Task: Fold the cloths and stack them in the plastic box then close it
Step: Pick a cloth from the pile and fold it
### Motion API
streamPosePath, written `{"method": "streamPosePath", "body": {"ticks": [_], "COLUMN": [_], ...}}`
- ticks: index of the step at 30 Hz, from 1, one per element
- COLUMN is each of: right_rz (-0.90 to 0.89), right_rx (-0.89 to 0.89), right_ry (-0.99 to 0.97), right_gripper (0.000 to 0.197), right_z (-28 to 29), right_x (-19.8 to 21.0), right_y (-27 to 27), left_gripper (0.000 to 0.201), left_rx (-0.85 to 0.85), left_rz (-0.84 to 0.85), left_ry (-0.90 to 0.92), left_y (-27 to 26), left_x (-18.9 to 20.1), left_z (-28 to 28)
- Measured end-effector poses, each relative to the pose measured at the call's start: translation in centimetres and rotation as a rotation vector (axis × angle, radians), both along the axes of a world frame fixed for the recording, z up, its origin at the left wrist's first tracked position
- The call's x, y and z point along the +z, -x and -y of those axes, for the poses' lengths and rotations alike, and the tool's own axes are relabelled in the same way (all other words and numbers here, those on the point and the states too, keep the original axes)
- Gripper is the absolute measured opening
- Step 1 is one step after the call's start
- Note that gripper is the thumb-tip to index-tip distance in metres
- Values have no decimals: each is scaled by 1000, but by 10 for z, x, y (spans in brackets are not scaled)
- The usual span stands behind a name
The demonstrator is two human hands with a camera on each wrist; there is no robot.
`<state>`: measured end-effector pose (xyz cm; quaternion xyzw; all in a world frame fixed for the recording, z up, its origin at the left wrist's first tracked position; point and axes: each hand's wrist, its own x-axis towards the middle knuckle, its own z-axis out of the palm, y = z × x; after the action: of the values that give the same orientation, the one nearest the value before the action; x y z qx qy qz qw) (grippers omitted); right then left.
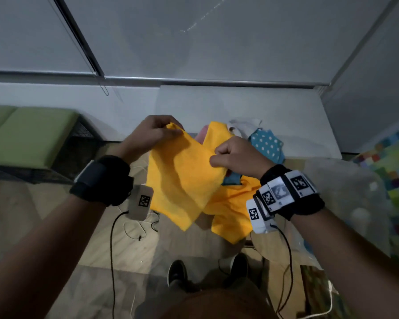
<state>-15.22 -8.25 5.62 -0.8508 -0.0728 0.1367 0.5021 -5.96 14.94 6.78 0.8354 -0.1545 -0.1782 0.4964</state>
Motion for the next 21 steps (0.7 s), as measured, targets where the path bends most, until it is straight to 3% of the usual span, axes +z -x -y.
{"method": "streamPosePath", "body": {"ticks": [3, 7, 10, 15, 21], "right_rz": [-115, -328, -334, -266, -193], "right_rx": [-113, -282, -419, -695, -726], "right_ry": [136, 294, 316, 249, 116], "right_gripper": [53, 51, 52, 43, 28], "right_z": [17, 43, 55, 76, 88], "right_x": [-49, -122, -158, -187, -200], "right_y": [16, 49, 69, 92, 101], "left_gripper": [13, 18, 20, 19, 15], "left_rx": [-115, -281, -345, -367, -428], "left_rz": [-56, 61, 96, 119, 144], "left_ry": [-144, -480, -579, -530, -496], "left_y": [-6, -5, 8, 22, 15], "left_x": [-52, -139, -182, -209, -206], "left_z": [34, 89, 119, 154, 154]}}
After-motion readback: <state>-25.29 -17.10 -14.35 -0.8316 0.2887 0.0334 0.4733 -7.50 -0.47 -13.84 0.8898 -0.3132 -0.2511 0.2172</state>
